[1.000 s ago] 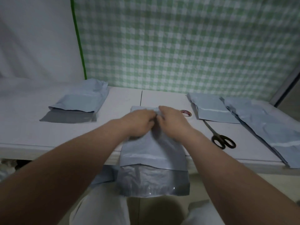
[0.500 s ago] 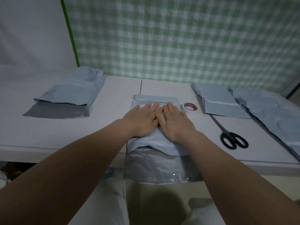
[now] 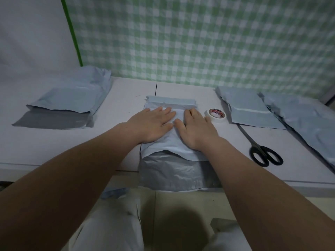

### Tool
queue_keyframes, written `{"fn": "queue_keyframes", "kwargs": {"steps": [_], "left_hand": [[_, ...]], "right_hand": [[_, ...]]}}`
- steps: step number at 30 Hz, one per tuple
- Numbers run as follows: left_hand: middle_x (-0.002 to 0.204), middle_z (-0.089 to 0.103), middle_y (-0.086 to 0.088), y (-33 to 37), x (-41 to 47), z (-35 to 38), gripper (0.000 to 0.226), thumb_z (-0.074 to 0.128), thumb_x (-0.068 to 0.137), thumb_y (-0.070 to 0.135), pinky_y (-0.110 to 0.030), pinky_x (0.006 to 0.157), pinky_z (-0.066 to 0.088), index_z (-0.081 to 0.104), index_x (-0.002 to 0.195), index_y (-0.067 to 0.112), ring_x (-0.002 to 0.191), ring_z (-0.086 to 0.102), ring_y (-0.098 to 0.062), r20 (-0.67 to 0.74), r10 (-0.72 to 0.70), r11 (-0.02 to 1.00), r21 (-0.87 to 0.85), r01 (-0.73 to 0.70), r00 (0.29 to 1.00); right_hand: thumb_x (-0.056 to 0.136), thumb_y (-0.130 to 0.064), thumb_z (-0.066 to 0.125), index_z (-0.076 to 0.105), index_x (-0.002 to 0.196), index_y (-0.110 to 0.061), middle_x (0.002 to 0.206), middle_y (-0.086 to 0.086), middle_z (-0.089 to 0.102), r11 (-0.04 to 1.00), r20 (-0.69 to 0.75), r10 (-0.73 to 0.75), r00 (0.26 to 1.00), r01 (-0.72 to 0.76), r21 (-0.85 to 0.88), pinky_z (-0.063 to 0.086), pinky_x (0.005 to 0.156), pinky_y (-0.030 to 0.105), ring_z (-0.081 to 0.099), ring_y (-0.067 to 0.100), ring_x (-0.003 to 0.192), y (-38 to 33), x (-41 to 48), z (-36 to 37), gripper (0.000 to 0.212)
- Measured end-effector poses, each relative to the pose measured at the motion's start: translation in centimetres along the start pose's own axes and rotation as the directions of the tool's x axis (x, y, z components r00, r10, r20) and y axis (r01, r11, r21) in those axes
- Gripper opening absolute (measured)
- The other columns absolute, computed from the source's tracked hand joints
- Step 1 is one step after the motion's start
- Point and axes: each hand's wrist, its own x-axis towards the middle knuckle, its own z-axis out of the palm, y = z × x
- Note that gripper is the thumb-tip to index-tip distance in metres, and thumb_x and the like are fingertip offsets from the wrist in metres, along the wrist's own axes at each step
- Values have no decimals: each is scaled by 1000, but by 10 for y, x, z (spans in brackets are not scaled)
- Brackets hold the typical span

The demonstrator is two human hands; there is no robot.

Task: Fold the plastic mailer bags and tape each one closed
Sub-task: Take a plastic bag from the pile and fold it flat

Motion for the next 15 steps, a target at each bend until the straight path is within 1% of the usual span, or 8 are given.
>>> {"fn": "queue_keyframes", "kwargs": {"steps": [2, 4, 7, 9, 11, 13, 14, 15], "left_hand": [[159, -2, 4, -3, -5, 0, 54, 18, 102, 42, -32, 116, 3, 5, 151, 24, 146, -1, -12, 1, -25, 1000, 4, 25, 1000], [159, -3, 4, -6, -9, 2, 57, 18, 101, 45, -32, 116, 3, 3, 151, 23, 146, -2, -13, 3, -63, 998, 9, 63, 998], [159, -5, 4, -10, -15, 5, 61, 16, 99, 50, -40, 117, 2, 1, 151, 23, 146, -2, -14, -2, -126, 992, 24, 126, 992], [159, -3, 5, -12, -19, 9, 62, 15, 98, 52, -44, 117, 2, 3, 151, 22, 146, 0, -13, -7, -159, 987, 20, 159, 987], [159, 6, 2, -13, -23, 11, 61, 14, 98, 50, -48, 116, 2, 11, 150, 19, 144, 8, -13, -44, -186, 981, 43, 188, 982], [151, 26, -2, -9, -27, 7, 55, 17, 99, 44, -50, 115, 1, 25, 143, 13, 139, 24, -16, -110, -201, 970, 115, 213, 973], [145, 34, -4, -3, -29, 5, 51, 20, 100, 40, -49, 114, 2, 31, 139, 11, 135, 30, -18, -141, -193, 969, 130, 211, 971], [143, 37, -7, 5, -31, 2, 48, 23, 100, 36, -46, 114, 5, 34, 138, 9, 133, 33, -21, -163, -166, 977, 104, 184, 973]], "right_hand": [[97, -49, 20, 30, 141, -4, 148, 12, 30, 1000, -8, 5, 1000, -5, -8, 18, 113, 46, 25, 25, 137, 1, -3, -1, 64], [97, -49, 21, 26, 144, -2, 151, 13, 26, 1000, -8, 20, 1000, -20, -18, 17, 113, 45, 22, 25, 139, 3, -7, -2, 66], [96, -52, 20, 23, 145, 0, 153, 15, 23, 998, 7, 49, 999, -49, -28, 15, 114, 45, 19, 27, 141, 4, -15, -4, 71], [96, -53, 20, 27, 142, 2, 149, 17, 29, 995, -9, 75, 997, -76, -66, 16, 113, 44, 24, 30, 138, 4, -20, -6, 71], [96, -51, 20, 28, 141, 3, 147, 17, 31, 986, -9, 121, 993, -121, -113, 12, 114, 43, 24, 30, 138, 3, -25, -8, 71], [97, -46, 19, 23, 144, 4, 152, 18, 23, 980, -4, 145, 989, -144, -137, 5, 116, 44, 17, 29, 142, 0, -27, -12, 69], [98, -42, 20, 21, 146, 3, 155, 18, 17, 985, -16, 117, 993, -118, -128, 4, 116, 44, 13, 28, 144, -3, -27, -13, 66], [99, -38, 23, 20, 146, 2, 157, 16, 11, 993, -34, 58, 998, -61, -99, 3, 117, 43, 9, 27, 145, -6, -27, -13, 62]]}}
